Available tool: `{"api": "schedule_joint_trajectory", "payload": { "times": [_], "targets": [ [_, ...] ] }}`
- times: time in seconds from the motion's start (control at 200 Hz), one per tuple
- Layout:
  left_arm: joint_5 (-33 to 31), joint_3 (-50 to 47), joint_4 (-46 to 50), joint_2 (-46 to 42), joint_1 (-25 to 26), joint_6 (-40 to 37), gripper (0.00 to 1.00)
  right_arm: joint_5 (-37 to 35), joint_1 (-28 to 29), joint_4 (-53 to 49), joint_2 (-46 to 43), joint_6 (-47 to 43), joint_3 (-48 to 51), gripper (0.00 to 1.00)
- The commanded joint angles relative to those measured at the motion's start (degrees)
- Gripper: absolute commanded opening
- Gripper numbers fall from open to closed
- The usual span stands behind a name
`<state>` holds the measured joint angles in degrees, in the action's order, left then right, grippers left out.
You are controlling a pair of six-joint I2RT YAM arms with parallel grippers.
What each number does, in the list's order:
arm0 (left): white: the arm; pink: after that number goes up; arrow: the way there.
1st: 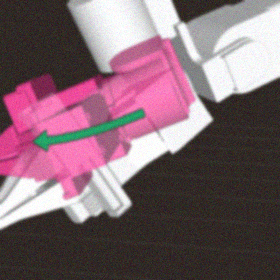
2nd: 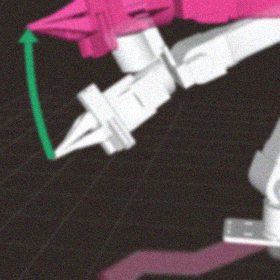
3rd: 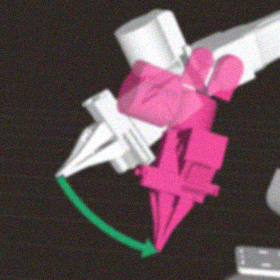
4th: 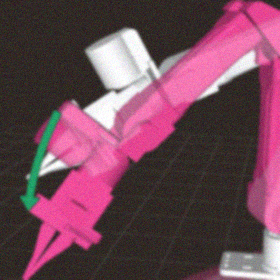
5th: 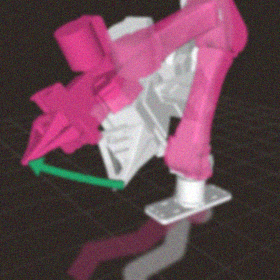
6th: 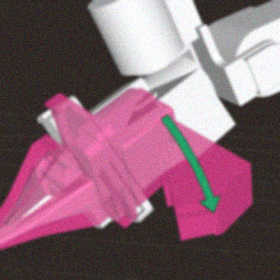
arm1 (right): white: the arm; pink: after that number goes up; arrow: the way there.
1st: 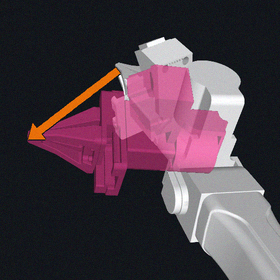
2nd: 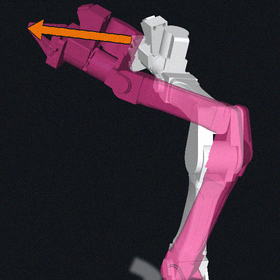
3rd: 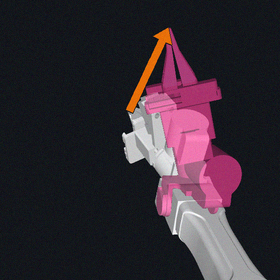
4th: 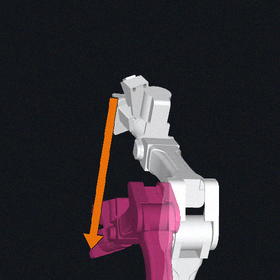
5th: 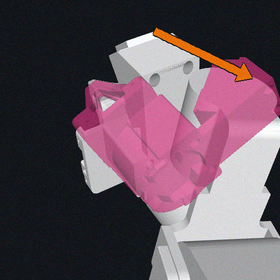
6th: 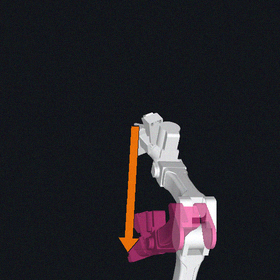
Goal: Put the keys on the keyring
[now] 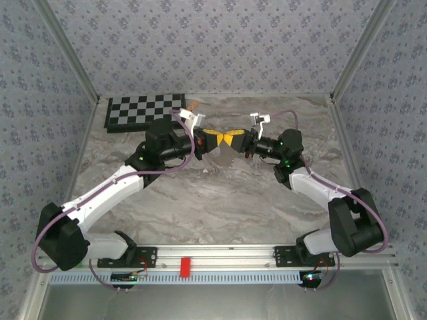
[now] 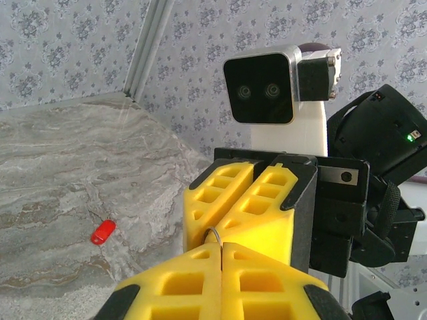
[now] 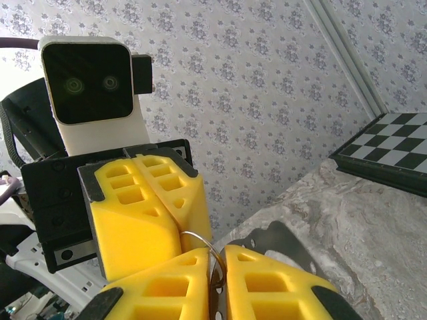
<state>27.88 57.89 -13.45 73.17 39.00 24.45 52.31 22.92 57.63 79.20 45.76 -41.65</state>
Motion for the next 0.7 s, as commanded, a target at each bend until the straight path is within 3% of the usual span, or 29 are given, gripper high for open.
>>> {"api": "schedule_joint_trajectory", "payload": {
  "times": [0.0, 0.165, 0.285, 0.555, 0.66, 0.695],
  "targets": [
    [1.20, 0.50, -2.01, -0.48, -0.07, -0.78, 0.00, 0.79, 0.59, 3.07, -0.48, -0.66, -1.00, 0.12],
    [1.21, 0.73, -1.55, -0.09, -0.13, -0.82, 0.00, 0.42, 0.78, 3.41, -1.14, -1.33, -0.53, 0.11],
    [1.39, 0.74, -1.43, 0.05, -0.09, -0.80, 0.00, 0.33, 0.90, 3.45, -1.46, -1.69, -0.20, 0.00],
    [0.54, 0.26, -2.01, -0.89, -0.29, 0.02, 0.00, -0.70, 0.77, 3.45, -1.77, 0.15, 0.34, 0.00],
    [-0.66, -0.68, -3.29, -2.24, -0.72, 1.72, 0.36, -2.04, 0.64, 3.04, -1.77, 1.37, 0.56, 0.00],
    [-1.21, -1.16, -3.91, -2.94, -1.02, 2.47, 0.40, -2.38, 0.64, 2.51, -1.85, 1.80, 0.52, 0.00]
  ]
}}
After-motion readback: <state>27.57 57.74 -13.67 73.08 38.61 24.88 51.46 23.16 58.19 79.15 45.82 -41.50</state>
